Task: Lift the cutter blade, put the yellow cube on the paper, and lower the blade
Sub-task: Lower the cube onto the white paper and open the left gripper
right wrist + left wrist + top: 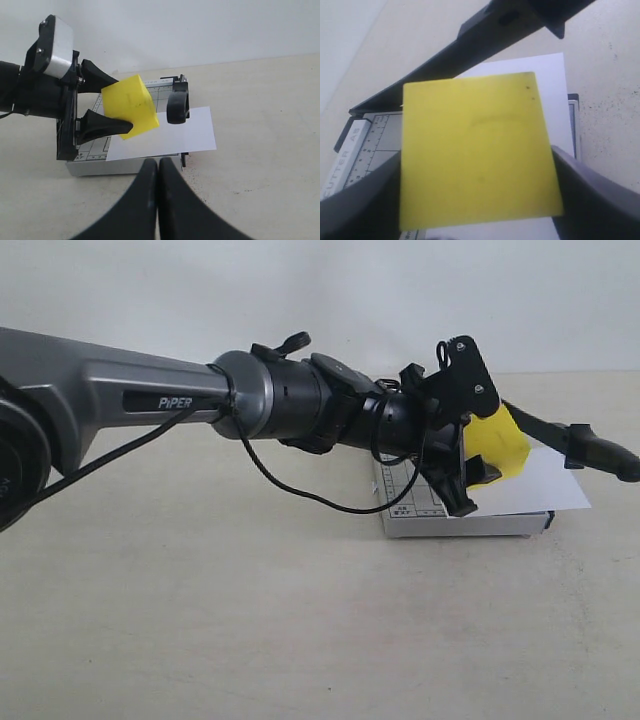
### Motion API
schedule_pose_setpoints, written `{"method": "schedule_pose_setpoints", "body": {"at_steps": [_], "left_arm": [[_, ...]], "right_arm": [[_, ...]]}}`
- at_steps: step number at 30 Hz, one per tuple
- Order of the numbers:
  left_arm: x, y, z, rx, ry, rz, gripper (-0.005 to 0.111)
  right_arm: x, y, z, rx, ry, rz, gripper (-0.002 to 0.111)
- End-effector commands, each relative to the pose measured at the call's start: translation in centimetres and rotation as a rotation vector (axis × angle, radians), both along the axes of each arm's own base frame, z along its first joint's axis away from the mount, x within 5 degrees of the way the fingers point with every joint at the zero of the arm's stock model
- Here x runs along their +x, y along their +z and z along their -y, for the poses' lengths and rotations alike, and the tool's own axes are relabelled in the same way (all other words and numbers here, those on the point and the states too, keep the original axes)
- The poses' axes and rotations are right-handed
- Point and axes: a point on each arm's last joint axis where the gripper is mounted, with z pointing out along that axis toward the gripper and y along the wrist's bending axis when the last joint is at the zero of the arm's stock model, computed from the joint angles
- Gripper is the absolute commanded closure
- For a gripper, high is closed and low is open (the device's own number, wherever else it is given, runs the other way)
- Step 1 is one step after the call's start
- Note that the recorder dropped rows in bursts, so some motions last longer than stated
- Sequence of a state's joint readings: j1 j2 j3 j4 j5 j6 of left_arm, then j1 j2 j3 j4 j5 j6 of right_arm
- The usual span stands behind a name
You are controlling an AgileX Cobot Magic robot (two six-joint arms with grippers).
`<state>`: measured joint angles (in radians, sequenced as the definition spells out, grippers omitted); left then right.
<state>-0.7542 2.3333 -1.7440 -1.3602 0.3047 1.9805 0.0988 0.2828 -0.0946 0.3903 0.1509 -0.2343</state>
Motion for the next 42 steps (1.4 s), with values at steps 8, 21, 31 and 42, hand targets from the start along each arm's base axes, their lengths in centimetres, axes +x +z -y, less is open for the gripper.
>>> {"method": "schedule_pose_setpoints", "body": {"at_steps": [8, 21, 31, 42], "left_arm": [[0.1, 0.6, 0.0, -0.021, 0.001, -0.007, 0.102], [0.3, -0.8, -0.2, -0.013, -0.007, -0.047, 0.102], [0.4, -1.4, -0.2, -0.006, -0.005, -0.054, 0.102], [0.7, -1.3, -0.6, -0.035, 0.015, -0.082, 0.093]], "right_arm": [[0.0, -0.1, 0.0, -0.007, -0.001, 0.008, 0.108], [0.0, -0.1, 0.0, -0.007, -0.001, 0.008, 0.108], [0.0, -0.1, 0.0, -0.007, -0.001, 0.008, 0.108], [0.0, -0.1, 0.0, -0.007, -0.001, 0.008, 0.108]]}}
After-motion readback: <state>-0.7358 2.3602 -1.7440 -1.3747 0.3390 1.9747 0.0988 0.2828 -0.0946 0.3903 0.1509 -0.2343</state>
